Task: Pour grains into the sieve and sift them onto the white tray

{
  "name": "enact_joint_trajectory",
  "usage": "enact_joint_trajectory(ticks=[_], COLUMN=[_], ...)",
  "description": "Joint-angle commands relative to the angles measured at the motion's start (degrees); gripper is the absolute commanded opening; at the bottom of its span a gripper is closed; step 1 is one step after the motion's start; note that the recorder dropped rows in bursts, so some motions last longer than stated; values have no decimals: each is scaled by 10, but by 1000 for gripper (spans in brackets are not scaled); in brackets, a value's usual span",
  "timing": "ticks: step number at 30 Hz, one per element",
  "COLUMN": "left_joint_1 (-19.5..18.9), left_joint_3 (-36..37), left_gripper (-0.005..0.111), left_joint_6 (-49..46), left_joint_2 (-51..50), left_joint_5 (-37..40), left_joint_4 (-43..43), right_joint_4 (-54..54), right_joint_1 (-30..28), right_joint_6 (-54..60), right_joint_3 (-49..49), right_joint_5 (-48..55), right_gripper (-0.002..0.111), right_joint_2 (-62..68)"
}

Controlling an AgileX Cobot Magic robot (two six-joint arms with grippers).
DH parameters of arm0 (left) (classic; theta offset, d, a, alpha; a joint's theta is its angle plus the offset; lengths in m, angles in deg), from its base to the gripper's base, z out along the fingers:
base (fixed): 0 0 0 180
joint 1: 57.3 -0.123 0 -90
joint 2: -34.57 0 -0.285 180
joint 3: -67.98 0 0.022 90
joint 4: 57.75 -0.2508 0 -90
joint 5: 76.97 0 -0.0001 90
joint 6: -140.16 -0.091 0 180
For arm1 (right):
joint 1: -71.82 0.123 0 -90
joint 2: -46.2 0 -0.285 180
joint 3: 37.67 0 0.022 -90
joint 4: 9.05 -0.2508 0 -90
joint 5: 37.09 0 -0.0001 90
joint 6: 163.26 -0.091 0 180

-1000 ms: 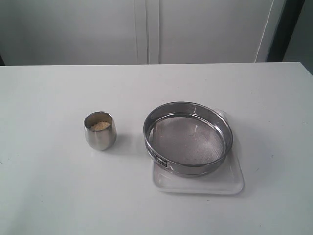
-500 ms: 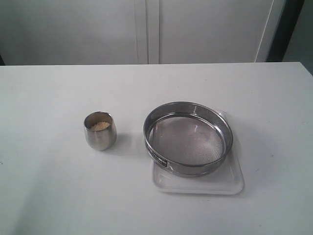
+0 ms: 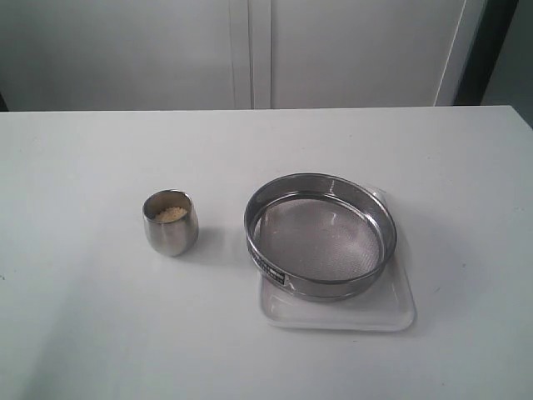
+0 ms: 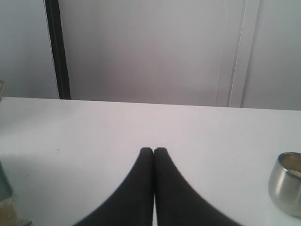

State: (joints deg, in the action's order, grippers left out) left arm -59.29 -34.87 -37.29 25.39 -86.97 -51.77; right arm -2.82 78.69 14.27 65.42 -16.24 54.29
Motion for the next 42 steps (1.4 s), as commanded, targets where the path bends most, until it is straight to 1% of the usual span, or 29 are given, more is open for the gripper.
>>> enact_joint_trajectory(ticks=[1,14,26,29,38,42], left_joint_1=[-3,1,1,13,63,81], left_joint_3=[-38,-179,-277,-294,-332,-335], left_gripper=[0,0,0,0,0,0], left_joint_6=[5,3,3,3,1,1], left_joint_2=[-57,-308,-492,-532,-634,-682], left_joint_5=[-2,16,85,90,80,31], left_joint_4=[6,-5,-5,-5,-5,-28], right_joint_4=[-2,-2,-2,-2,-2,-2], right_joint_1=[1,1,1,1,1,1], right_joint_6=[-2,-2,-2,-2,-2,-2], right_joint_3=[-3,-3,-3,-3,-3,-3], right_joint_5=[-8,-8,-8,-8,-8,-8], right_gripper=[0,0,0,0,0,0], right_joint_2=[-3,-3,-3,-3,-3,-3])
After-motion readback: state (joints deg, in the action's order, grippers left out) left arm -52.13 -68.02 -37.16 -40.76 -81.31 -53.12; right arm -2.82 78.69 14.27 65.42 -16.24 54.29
